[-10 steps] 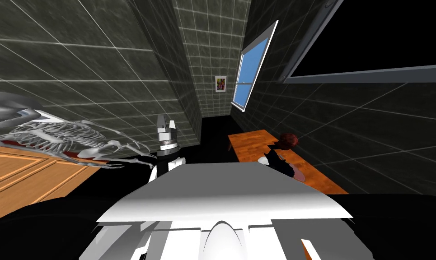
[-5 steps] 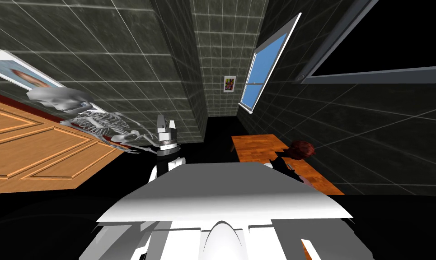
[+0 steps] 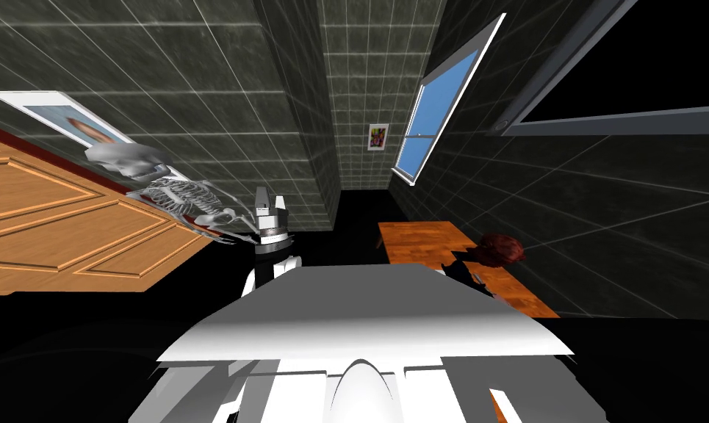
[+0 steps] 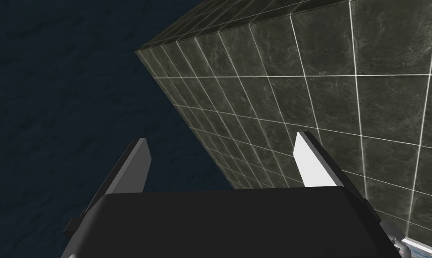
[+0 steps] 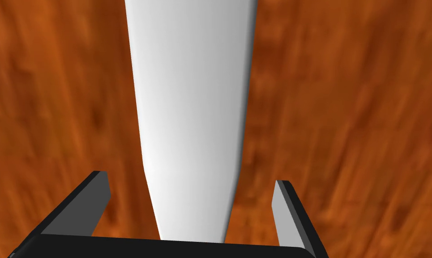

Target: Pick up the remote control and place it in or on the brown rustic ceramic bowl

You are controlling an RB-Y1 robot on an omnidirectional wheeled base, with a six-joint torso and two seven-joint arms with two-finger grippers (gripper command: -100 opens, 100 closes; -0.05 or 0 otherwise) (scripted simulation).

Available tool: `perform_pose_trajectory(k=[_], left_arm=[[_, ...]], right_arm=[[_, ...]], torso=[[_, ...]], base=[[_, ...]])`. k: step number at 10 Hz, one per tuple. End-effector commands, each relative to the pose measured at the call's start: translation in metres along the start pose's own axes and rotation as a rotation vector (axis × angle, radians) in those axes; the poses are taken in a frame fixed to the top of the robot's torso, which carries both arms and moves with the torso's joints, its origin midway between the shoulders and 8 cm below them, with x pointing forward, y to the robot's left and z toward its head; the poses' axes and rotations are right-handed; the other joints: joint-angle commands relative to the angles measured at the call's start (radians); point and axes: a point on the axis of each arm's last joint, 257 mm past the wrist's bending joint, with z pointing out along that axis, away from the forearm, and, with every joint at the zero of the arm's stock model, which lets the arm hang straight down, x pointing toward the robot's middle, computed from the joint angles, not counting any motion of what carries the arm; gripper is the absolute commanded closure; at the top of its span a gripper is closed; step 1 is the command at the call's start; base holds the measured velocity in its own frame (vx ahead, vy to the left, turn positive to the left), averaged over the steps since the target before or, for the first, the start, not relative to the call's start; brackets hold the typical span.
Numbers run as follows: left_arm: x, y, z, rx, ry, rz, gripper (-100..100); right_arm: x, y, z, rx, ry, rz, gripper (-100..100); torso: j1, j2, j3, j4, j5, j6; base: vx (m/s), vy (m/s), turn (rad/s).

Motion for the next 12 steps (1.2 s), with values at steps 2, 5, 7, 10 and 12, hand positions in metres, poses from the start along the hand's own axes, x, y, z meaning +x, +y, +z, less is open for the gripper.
perform_pose_trajectory(k=[2, 5, 7, 10, 12], left_arm=[[0.000, 0.000, 0.000, 0.000, 0.000, 0.000, 0], [0.000, 0.000, 0.000, 0.000, 0.000, 0.000, 0], [0.000, 0.000, 0.000, 0.000, 0.000, 0.000, 0], [0.000, 0.000, 0.000, 0.000, 0.000, 0.000, 0], [0.000, 0.000, 0.000, 0.000, 0.000, 0.000, 0]], right_arm=[[0.010, 0.000, 0.007, -0.003, -0.002, 0.003, -100], [0.025, 0.000, 0.016, -0.006, -0.003, 0.006, -100], [0.029, -0.001, 0.019, -0.006, -0.002, 0.005, -100], [0.030, -0.001, 0.019, -0.006, -0.002, 0.006, 100], [0.030, -0.001, 0.019, -0.006, -0.002, 0.006, 100]], torso=[[0.001, 0.000, 0.000, 0.000, 0.000, 0.000], [-0.004, 0.001, 0.001, 0.000, -0.001, 0.000], [-0.002, 0.000, 0.000, 0.000, -0.001, 0.000], [0.000, 0.000, 0.000, 0.000, 0.000, 0.000], [0.000, 0.000, 0.000, 0.000, 0.000, 0.000]], base=[[0.001, -0.019, 0.007], [-0.011, -0.068, 0.018], [0.001, -0.034, 0.010], [0.000, 0.000, 0.000], [0.000, 0.000, 0.000]])
